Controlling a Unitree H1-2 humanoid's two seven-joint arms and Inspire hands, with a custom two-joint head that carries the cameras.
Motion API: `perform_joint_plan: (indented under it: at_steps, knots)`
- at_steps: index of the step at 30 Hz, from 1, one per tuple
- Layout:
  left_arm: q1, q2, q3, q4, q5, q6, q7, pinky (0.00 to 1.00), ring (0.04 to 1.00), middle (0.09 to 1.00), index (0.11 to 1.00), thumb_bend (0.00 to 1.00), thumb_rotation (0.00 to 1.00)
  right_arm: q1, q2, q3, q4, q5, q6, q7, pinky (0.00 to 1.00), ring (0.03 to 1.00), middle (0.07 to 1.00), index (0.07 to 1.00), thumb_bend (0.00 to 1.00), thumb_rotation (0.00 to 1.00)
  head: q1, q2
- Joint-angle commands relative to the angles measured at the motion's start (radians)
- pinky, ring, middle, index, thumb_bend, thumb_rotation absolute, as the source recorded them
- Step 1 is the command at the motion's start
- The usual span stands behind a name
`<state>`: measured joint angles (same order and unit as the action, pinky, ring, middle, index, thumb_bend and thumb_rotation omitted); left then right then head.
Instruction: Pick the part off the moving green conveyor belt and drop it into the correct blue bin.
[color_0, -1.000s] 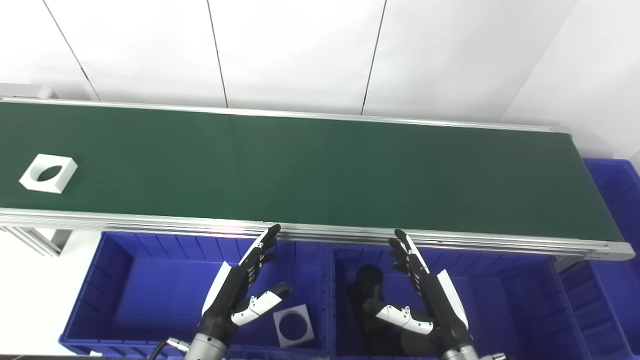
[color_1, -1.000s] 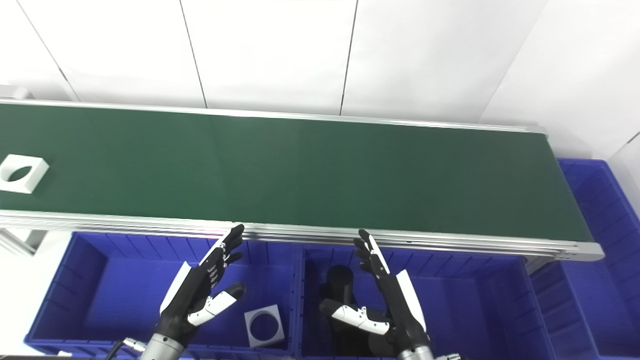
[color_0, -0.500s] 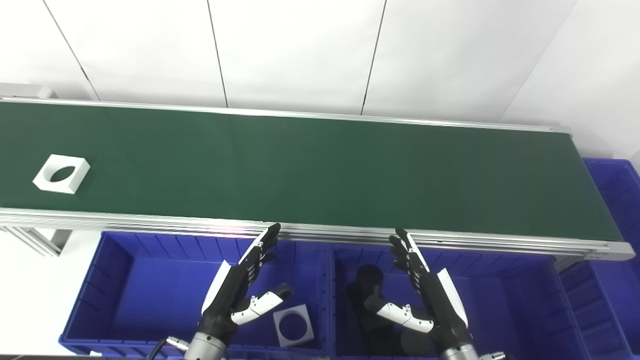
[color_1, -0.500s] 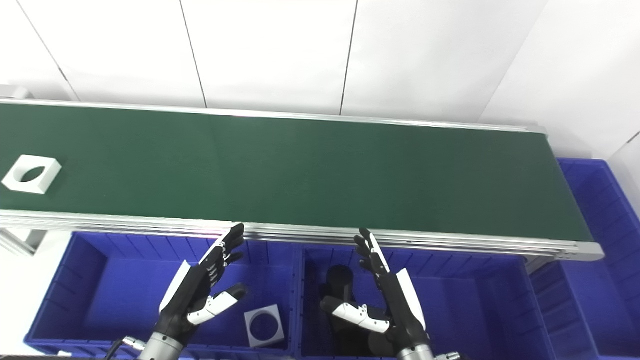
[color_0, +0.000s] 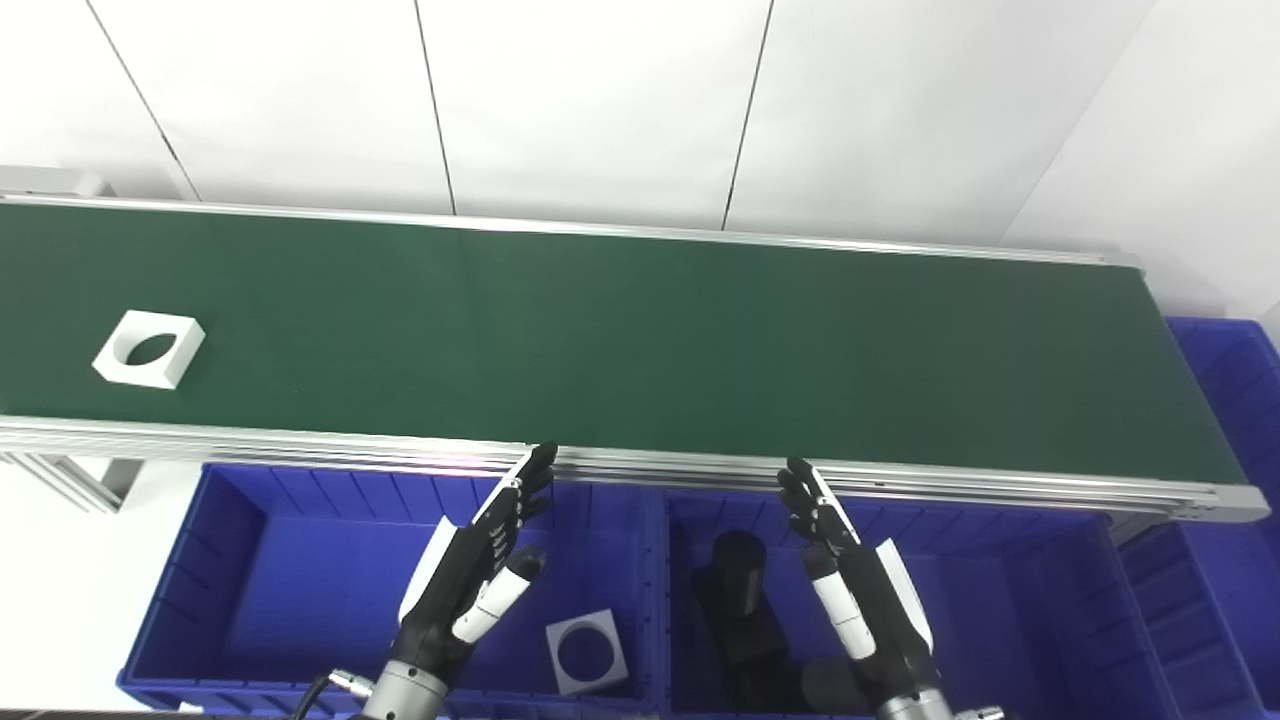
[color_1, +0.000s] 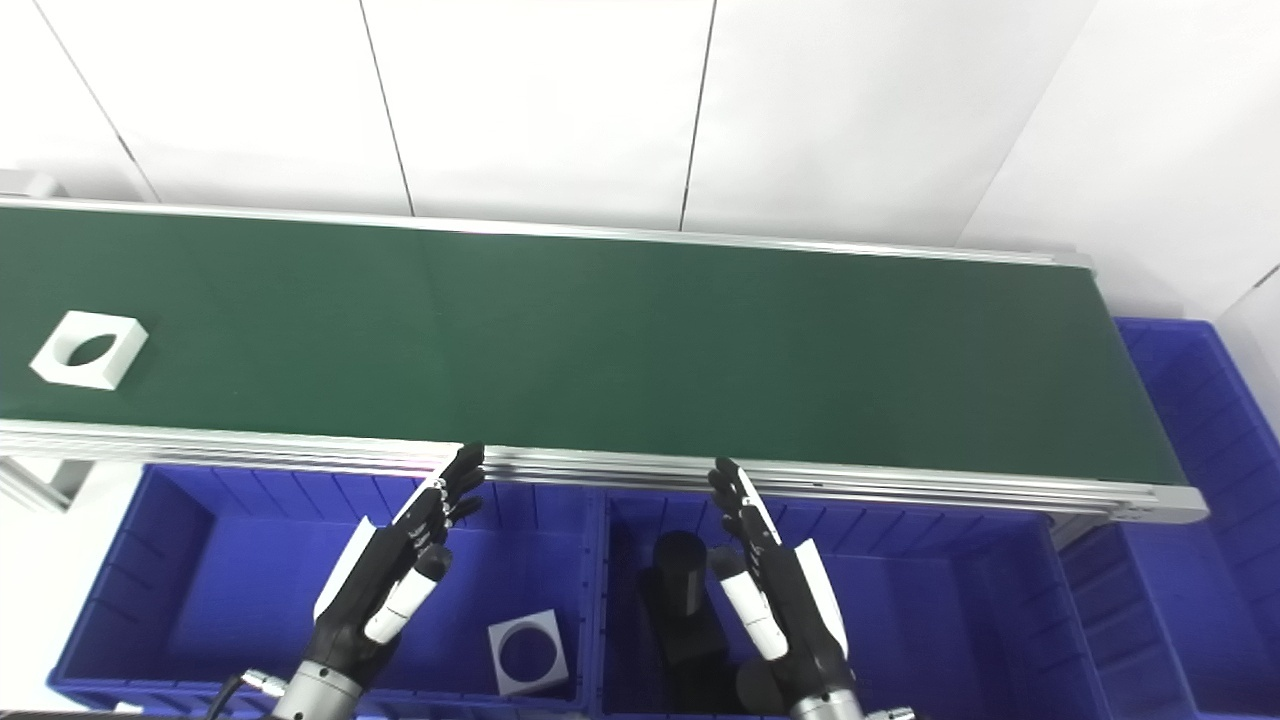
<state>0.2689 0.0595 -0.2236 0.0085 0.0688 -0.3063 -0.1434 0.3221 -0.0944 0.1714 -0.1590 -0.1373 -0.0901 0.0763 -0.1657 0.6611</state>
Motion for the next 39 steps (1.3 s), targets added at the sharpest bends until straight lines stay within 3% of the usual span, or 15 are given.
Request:
perform_joint_plan:
  at_steps: [1, 13, 16, 19, 23, 26, 31, 35, 39]
  knots:
    - [-0.015, 0.009, 0.007, -0.032, -0.015, -0.020, -0.008, 0.92, 0.955, 0.968, 0.940, 0.74, 0.89, -0.001, 0.012, 0.007, -0.041, -0.007, -0.021, -0.003, 0.95, 0.953, 0.948, 0.980, 0.69, 1.00, -0.018, 0.002]
    - [-0.013, 0.045, 0.035, -0.068, -0.066, 0.009, -0.044, 0.94, 0.965, 0.971, 0.948, 0.74, 0.86, -0.015, 0.062, 0.035, -0.058, -0.079, 0.036, -0.021, 0.95, 0.943, 0.944, 0.980, 0.74, 1.00, -0.130, 0.025]
    - [-0.012, 0.058, 0.042, -0.081, -0.077, 0.023, -0.053, 0.95, 0.968, 0.970, 0.948, 0.75, 0.87, -0.020, 0.074, 0.043, -0.060, -0.093, 0.051, -0.022, 0.95, 0.947, 0.943, 0.983, 0.79, 1.00, -0.206, 0.027]
    - [-0.009, 0.067, 0.052, -0.093, -0.085, 0.040, -0.057, 0.95, 0.967, 0.967, 0.946, 0.76, 0.88, -0.031, 0.083, 0.050, -0.044, -0.109, 0.050, -0.026, 0.94, 0.949, 0.943, 0.982, 0.81, 1.00, -0.230, 0.025]
    - [-0.015, 0.065, 0.061, -0.066, -0.087, 0.006, -0.056, 0.93, 0.956, 0.963, 0.948, 0.75, 0.89, -0.038, 0.078, 0.057, -0.031, -0.130, 0.038, -0.026, 0.96, 0.944, 0.945, 0.987, 0.80, 1.00, -0.201, 0.025]
    - [-0.015, 0.064, 0.060, -0.063, -0.080, 0.004, -0.057, 0.92, 0.950, 0.959, 0.943, 0.74, 0.89, -0.033, 0.071, 0.053, -0.040, -0.134, 0.038, -0.024, 0.97, 0.948, 0.945, 0.989, 0.79, 1.00, -0.144, 0.026]
    - [-0.016, 0.063, 0.053, -0.068, -0.078, 0.010, -0.062, 0.91, 0.949, 0.957, 0.936, 0.73, 0.83, -0.028, 0.062, 0.044, -0.054, -0.121, 0.038, -0.020, 0.94, 0.940, 0.938, 0.986, 0.80, 1.00, -0.117, 0.027]
    - [-0.015, 0.059, 0.046, -0.068, -0.073, 0.014, -0.061, 0.92, 0.949, 0.954, 0.931, 0.76, 0.79, -0.023, 0.055, 0.039, -0.066, -0.112, 0.052, -0.013, 0.96, 0.952, 0.942, 0.988, 0.80, 0.97, -0.096, 0.010]
    - [-0.012, 0.049, 0.032, -0.061, -0.054, 0.001, -0.054, 0.92, 0.953, 0.958, 0.935, 0.77, 0.78, -0.016, 0.035, 0.033, -0.063, -0.108, 0.033, -0.011, 0.96, 0.954, 0.939, 0.989, 0.79, 0.97, -0.006, -0.016]
